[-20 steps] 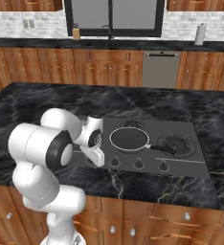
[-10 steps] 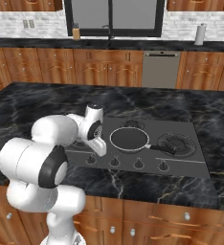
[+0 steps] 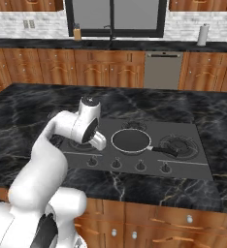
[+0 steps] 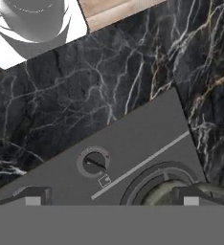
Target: Pick the kettle from the counter and place it on a stove burner. Then turn the burner on.
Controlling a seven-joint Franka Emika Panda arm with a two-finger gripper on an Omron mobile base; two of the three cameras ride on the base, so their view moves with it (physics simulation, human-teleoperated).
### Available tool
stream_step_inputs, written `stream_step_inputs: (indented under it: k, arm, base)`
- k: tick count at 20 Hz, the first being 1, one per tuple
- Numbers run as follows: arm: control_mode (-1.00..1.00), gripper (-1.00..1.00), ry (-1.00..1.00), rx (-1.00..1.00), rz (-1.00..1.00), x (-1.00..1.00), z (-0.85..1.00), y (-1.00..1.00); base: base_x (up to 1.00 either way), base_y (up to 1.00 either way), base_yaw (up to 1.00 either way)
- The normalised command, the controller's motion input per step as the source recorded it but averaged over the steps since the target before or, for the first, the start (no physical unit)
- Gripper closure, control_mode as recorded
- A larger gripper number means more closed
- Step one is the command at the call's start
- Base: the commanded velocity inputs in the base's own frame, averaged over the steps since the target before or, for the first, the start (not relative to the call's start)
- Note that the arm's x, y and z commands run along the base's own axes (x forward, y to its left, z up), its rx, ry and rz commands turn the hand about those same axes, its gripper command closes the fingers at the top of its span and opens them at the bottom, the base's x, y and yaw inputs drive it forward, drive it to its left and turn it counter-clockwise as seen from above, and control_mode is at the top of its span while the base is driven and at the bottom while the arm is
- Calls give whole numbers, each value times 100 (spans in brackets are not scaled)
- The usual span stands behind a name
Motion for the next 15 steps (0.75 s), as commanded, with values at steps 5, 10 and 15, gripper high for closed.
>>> stream_step_inputs:
  k: [5, 10, 15]
  arm:
    - [-100, -100, -13, 0, 23, -100, 100, 0]
    - [-100, -100, -9, 0, 20, -100, 100, 0]
    - [-100, -100, -11, 0, 21, -100, 87, -1]
  base:
    - [0, 0, 0]
    - [0, 0, 0]
    - [0, 0, 0]
